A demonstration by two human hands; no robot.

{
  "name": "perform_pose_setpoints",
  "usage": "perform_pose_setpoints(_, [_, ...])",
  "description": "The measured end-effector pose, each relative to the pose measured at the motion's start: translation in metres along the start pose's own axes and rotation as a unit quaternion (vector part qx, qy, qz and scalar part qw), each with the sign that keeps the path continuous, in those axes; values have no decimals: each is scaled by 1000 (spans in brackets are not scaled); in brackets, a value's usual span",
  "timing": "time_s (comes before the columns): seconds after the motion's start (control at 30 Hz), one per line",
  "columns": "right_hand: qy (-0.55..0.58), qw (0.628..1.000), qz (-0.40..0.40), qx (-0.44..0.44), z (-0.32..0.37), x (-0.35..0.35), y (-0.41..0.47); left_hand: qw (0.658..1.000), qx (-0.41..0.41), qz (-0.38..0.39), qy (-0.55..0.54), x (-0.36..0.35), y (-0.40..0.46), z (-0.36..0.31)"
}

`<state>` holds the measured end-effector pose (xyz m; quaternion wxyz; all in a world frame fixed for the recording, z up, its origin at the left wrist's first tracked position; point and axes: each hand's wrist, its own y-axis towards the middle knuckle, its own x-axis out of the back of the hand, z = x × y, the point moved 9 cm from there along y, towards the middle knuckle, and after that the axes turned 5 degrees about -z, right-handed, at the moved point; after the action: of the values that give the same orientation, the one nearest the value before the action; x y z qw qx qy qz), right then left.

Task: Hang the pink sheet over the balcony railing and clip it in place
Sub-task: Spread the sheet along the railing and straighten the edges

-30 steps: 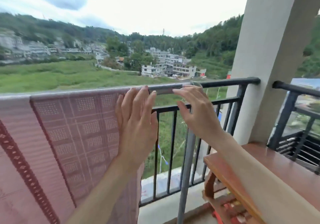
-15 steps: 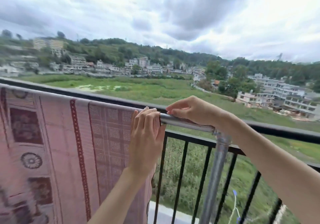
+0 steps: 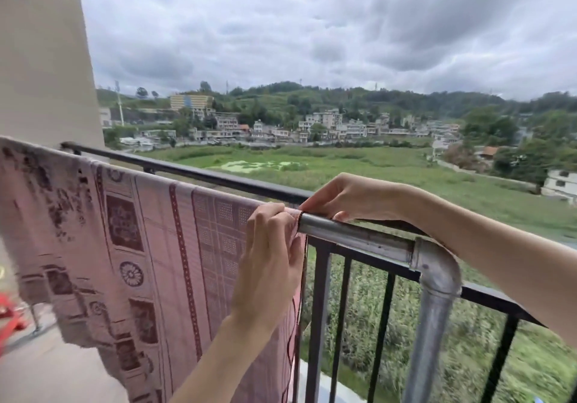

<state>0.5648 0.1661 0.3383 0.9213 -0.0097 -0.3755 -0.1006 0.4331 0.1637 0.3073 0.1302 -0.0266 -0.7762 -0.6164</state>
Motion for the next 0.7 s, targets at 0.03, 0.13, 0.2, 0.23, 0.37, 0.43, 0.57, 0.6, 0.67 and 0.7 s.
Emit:
perform_pose_setpoints(0.03, [-12,1000,6,15,0,1,2,1000,11,-5,22,1,0,-1])
perform_pose_setpoints(0.13, [-53,996,17,71,2,4,4,996,45,-27,74,5,3,-5])
perform_pose_setpoints(0.2, [-74,990,25,114,5,4,2,992,74,-28,98,5,4,-9])
perform_pose_setpoints(0.23, [-85,987,33,136,7,2,1,989,92,-28,110,5,5,-11])
perform_pose_setpoints(0.37, [-98,971,10,218,4,-5,2,979,147,-40,139,5,9,-17])
perform_pose_setpoints(0.43, [-52,967,1,249,0,-8,4,974,161,-39,151,4,10,-18])
perform_pose_setpoints(0.57, [3,964,-29,265,-6,-10,10,968,185,-37,167,6,12,-16])
perform_pose_setpoints(0.6, [14,962,-41,270,-6,-8,11,967,193,-37,162,6,13,-16])
perform_pose_setpoints(0.67, [34,959,-63,273,-7,-1,10,967,201,-38,150,6,14,-19])
perform_pose_setpoints(0.7, [44,959,-74,271,-8,3,8,968,200,-41,144,6,15,-22])
